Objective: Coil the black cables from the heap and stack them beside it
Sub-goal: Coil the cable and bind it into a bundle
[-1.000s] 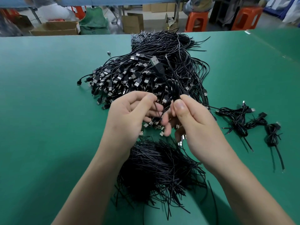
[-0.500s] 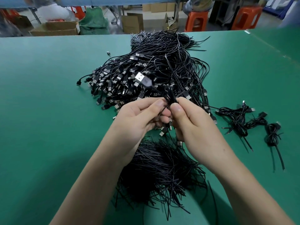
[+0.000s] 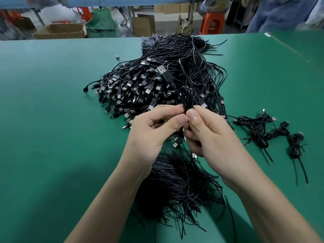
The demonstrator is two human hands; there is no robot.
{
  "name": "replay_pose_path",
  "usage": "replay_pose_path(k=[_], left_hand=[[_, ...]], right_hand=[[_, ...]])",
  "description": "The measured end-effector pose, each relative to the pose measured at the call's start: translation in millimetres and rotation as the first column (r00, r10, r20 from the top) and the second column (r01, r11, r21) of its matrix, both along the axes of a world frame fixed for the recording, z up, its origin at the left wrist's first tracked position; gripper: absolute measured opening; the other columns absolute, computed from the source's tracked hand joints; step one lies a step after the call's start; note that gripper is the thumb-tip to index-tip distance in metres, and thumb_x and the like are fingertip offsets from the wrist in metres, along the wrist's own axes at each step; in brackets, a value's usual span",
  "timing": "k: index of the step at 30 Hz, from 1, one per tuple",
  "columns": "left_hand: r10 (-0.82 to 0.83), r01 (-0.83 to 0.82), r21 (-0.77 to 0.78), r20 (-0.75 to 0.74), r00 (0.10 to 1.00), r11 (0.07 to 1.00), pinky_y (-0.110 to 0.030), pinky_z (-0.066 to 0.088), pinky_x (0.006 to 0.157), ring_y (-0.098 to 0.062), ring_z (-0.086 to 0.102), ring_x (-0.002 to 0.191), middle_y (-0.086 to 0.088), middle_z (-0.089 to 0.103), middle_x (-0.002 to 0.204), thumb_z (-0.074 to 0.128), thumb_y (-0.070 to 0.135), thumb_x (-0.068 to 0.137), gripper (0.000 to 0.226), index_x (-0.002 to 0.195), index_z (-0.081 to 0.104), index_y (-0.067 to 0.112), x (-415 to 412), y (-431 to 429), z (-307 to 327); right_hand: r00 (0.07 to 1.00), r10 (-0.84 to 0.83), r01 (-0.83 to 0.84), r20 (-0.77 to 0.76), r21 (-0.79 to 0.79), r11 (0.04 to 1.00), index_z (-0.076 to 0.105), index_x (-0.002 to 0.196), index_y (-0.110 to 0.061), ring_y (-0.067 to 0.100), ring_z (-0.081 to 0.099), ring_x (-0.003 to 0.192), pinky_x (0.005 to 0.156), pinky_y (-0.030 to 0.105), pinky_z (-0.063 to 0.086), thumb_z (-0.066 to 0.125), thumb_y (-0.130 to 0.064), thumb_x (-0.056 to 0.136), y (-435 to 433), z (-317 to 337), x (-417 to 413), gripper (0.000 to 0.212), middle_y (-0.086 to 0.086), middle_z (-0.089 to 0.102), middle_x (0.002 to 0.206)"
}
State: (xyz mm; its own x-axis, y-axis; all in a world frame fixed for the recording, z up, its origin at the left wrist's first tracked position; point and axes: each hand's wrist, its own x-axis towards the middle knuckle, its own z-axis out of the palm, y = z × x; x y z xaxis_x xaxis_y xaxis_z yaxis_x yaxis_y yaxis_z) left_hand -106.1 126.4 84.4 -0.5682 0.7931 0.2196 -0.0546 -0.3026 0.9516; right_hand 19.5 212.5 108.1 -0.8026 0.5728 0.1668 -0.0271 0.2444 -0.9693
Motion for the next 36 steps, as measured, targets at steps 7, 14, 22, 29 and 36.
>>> replay_pose_path(k=[7,14,22,29,36], left_hand=[[-0.04,0.04,0.016,0.001,0.999,0.999,-0.03,0.054,0.087,-0.016,0.067,0.09,-0.001,0.072,0.09,0.075,0.026,0.085,0.019,0.092,0.079,0.008,3,2,-4],[-0.157,0.154,-0.053,-0.062,0.986,0.987,-0.024,0.047,0.084,-0.012,0.059,0.085,0.005,0.061,0.082,0.07,0.031,0.091,0.018,0.075,0.076,0.026,5,1,-6],[-0.282,0.282,-0.022,0.022,0.959,0.959,-0.011,0.051,0.077,0.003,0.067,0.071,0.013,0.07,0.071,0.076,0.06,0.079,0.027,0.079,0.079,0.034,9,-3,-4],[-0.228,0.229,-0.011,0.046,0.973,0.973,-0.014,0.052,0.069,0.001,0.061,0.065,0.014,0.063,0.068,0.073,0.045,0.089,0.014,0.088,0.078,0.032,1,-5,-1],[-0.084,0.082,-0.021,-0.101,0.991,0.996,-0.011,0.046,0.068,0.004,0.055,0.064,0.017,0.059,0.064,0.057,0.039,0.095,0.02,0.087,0.076,0.038,3,-4,4]], right_hand=[[0.992,0.119,-0.116,0.038,-0.079,0.99,0.046,0.076,-0.013,0.002,0.03,0.046,0.044,0.013,0.028,0.039,-0.027,0.109,7,8,8,0.037,-0.011,0.036,0.059],[0.938,0.331,-0.275,0.104,-0.361,0.891,0.057,0.074,-0.023,0.011,0.027,0.046,0.044,0.021,0.03,0.045,-0.047,0.1,18,5,17,0.037,-0.004,0.034,0.06],[0.862,0.506,-0.431,-0.025,-0.561,0.707,0.049,0.077,-0.02,0.011,0.025,0.048,0.043,0.02,0.028,0.043,-0.037,0.106,16,3,18,0.034,0.0,0.025,0.066],[0.787,0.555,-0.542,-0.27,-0.733,0.411,0.052,0.093,-0.013,0.01,0.023,0.056,0.047,0.018,0.03,0.042,-0.03,0.105,15,4,14,0.023,-0.002,0.024,0.072],[0.851,0.448,-0.483,-0.275,-0.744,0.462,0.06,0.092,-0.012,0.009,0.024,0.055,0.048,0.019,0.031,0.04,-0.03,0.107,12,-1,8,0.03,-0.004,0.026,0.07]])
